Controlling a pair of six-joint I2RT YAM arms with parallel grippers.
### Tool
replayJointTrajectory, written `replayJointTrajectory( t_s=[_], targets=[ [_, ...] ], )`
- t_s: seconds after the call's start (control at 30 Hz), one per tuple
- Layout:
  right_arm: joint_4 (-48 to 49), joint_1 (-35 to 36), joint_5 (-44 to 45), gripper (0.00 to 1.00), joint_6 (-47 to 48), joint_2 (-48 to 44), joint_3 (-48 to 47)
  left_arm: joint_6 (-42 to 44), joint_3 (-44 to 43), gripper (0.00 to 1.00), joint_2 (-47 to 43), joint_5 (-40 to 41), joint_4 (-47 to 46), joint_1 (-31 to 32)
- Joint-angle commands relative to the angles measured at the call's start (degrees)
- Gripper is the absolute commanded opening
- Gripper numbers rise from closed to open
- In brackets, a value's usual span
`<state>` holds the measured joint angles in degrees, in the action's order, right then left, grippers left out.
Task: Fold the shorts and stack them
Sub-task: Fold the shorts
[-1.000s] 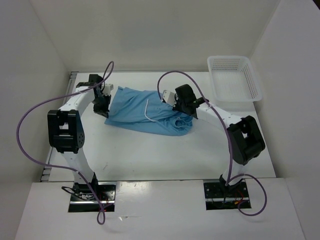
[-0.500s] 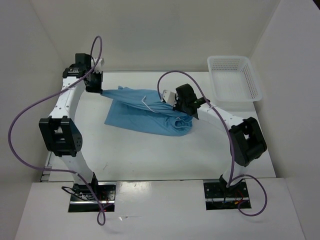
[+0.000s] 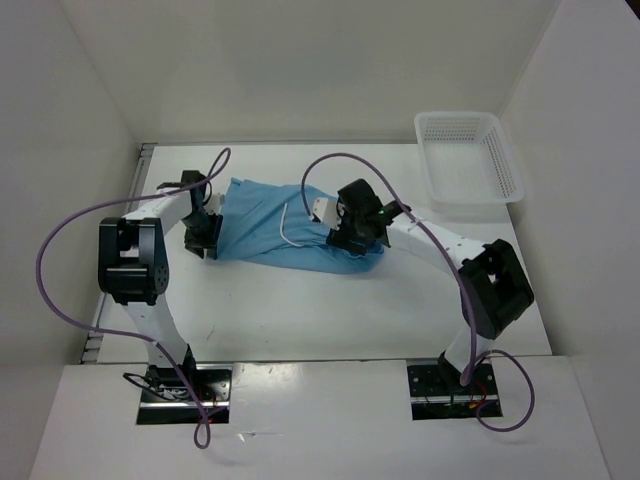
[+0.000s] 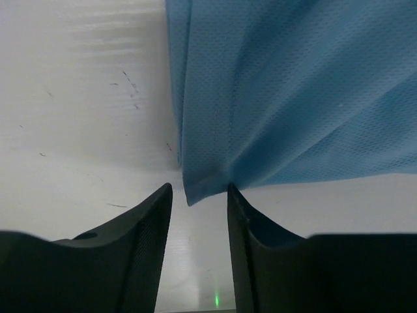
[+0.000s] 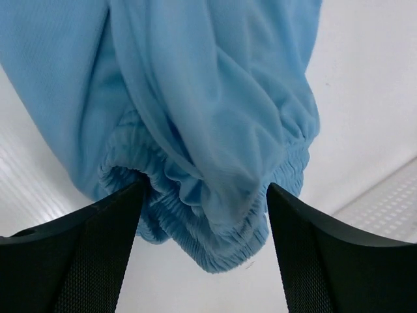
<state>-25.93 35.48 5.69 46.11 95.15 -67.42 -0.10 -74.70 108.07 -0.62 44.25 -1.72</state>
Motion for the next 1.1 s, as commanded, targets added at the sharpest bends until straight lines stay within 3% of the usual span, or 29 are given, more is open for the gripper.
replayJointTrajectory(
  t_s=[0.0, 0.17, 0.27, 0.37, 0.6, 0.9, 0.97, 1.07],
  targets=[
    [-0.08, -2.87, -3.22, 0.81, -8.73, -3.57, -9.02, 0.1, -3.42, 0.48, -1.45, 0.45, -2.85, 0.05],
    [-2.89, -13.93, -10.78, 0.7, -21.12, -4.1, -14.58, 0.1, -8.7, 0.58, -6.46, 2.64, -2.85, 1.88],
    [-5.17, -19.57, -15.61, 0.63, -23.25, -3.49, -13.71, 0.1, -12.04, 0.61, -7.78, 6.77, -2.85, 4.95],
    [-7.81, -21.59, -22.37, 0.63, -25.27, -2.88, -11.51, 0.1, -13.98, 0.61, -7.79, 8.01, -1.54, 11.09],
    [-7.82, -25.81, -34.42, 0.78, -31.95, -1.12, -7.64, 0.1, -19.95, 0.61, -1.56, 2.92, -1.01, 25.34],
    [-8.0, -25.82, -40.15, 0.8, -34.86, 3.01, -2.98, 0.1, -17.77, 0.61, 4.78, 0.44, -6.62, 33.61],
    [-6.68, -25.82, -39.1, 0.73, -35.64, 4.07, -2.98, 0.1, -17.15, 0.61, 5.48, 1.15, -7.16, 34.15],
    [-5.0, -25.82, -39.09, 0.47, -36.97, 6.44, -5.6, 0.1, -17.15, 0.61, 6.8, 1.77, -8.57, 34.15]
  ],
)
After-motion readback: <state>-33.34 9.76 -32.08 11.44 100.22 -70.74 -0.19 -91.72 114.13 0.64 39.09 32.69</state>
